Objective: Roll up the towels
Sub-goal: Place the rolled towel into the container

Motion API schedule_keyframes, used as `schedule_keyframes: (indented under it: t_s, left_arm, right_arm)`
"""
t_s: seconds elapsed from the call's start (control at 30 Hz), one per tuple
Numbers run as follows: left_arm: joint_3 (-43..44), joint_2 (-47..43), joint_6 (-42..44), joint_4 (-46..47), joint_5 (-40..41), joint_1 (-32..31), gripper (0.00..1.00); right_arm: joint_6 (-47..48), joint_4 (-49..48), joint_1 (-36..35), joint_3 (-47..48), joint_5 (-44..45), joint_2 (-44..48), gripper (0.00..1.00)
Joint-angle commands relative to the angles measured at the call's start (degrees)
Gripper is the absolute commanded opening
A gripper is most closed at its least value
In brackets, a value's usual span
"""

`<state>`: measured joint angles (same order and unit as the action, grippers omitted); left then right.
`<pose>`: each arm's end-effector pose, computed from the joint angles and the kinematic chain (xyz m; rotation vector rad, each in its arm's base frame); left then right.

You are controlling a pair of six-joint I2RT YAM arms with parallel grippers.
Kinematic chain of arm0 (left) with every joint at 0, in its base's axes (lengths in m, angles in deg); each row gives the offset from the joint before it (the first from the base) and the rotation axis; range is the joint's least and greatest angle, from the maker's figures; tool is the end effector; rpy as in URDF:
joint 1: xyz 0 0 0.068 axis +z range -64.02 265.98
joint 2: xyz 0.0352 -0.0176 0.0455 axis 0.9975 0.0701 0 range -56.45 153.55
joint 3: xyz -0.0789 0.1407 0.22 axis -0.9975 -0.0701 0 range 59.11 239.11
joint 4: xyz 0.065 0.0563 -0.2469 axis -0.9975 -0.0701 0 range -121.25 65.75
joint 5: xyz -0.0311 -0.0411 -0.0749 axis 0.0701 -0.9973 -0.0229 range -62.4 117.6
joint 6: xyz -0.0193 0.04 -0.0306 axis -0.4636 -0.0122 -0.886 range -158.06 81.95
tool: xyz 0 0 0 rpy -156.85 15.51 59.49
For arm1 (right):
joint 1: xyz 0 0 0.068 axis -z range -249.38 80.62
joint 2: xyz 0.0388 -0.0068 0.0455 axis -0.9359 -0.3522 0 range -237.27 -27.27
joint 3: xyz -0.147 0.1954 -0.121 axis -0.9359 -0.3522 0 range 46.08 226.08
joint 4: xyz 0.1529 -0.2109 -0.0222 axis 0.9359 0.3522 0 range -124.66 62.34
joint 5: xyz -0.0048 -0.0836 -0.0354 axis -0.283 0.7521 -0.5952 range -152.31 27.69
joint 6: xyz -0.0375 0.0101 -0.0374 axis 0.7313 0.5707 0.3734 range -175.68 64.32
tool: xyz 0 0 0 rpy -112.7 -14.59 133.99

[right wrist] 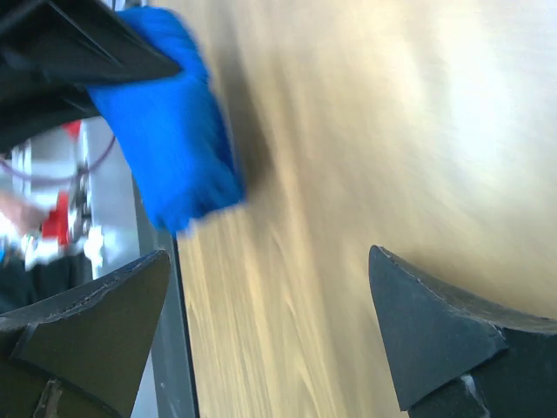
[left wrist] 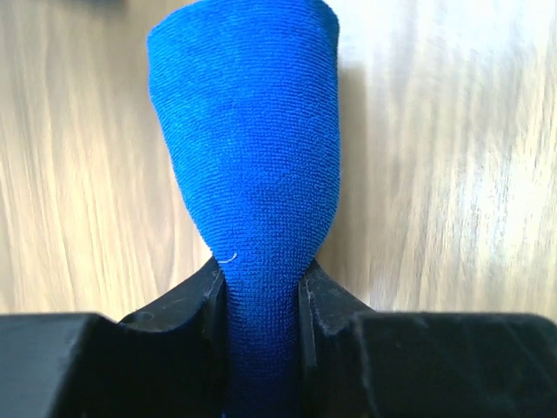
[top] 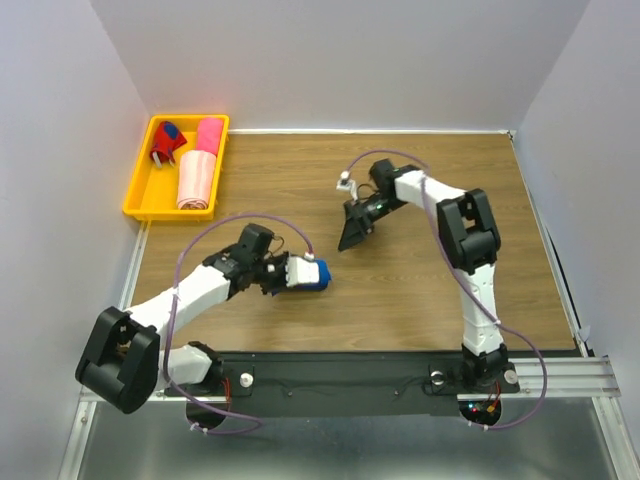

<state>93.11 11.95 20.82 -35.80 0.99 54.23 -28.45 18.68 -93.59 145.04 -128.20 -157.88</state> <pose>0.1892 -0.1359 0.1939 1.7720 1.4466 -0.3075 0.3876 0.2100 0.1483 -1.1722 2.2676 1.6502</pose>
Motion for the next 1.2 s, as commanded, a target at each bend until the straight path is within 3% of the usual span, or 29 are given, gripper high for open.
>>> schedule_keyframes:
  t_s: [0.0, 0.23, 0.43, 0.57, 0.73, 0.9, 1.0, 1.17]
  left_arm:
    - [9.4, 1.29, -14.38, -7.6, -4.58, 6.41, 0.0]
    - [28.73, 7.35, -28.53, -11.56, -6.44, 19.95, 0.0]
    - [54.54, 22.17, -34.42, -10.95, -1.7, 39.27, 0.0]
    - [68.25, 32.89, -36.54, -9.54, 4.46, 44.21, 0.0]
    - [80.07, 44.17, -38.92, -4.47, 11.48, 46.25, 0.0]
    - [87.89, 54.28, -40.24, 4.33, 24.21, 46.16, 0.0]
    - [94.48, 61.3, -39.54, 6.7, 26.17, 46.16, 0.0]
    - [96.79, 65.97, -36.2, 9.88, 23.19, 46.07, 0.0]
  right_arm:
    - [-4.55, -2.1, 8.11, 2.82, -2.22, 6.76, 1.0]
    - [-3.58, -1.84, 11.11, -2.26, -2.49, 13.27, 1.0]
    - [-2.26, -2.01, 11.28, -6.14, -3.28, 14.41, 1.0]
    - [-2.26, -2.19, 11.2, -7.11, -3.54, 14.5, 1.0]
    - [-2.35, -2.19, 11.2, -7.73, -4.42, 14.42, 1.0]
    - [-2.7, -2.1, 11.11, -8.25, -5.04, 13.98, 1.0]
    - [-3.05, -2.1, 11.11, -8.25, -5.04, 13.45, 1.0]
    - [-3.05, -2.19, 11.2, -8.69, -4.95, 12.39, 1.0]
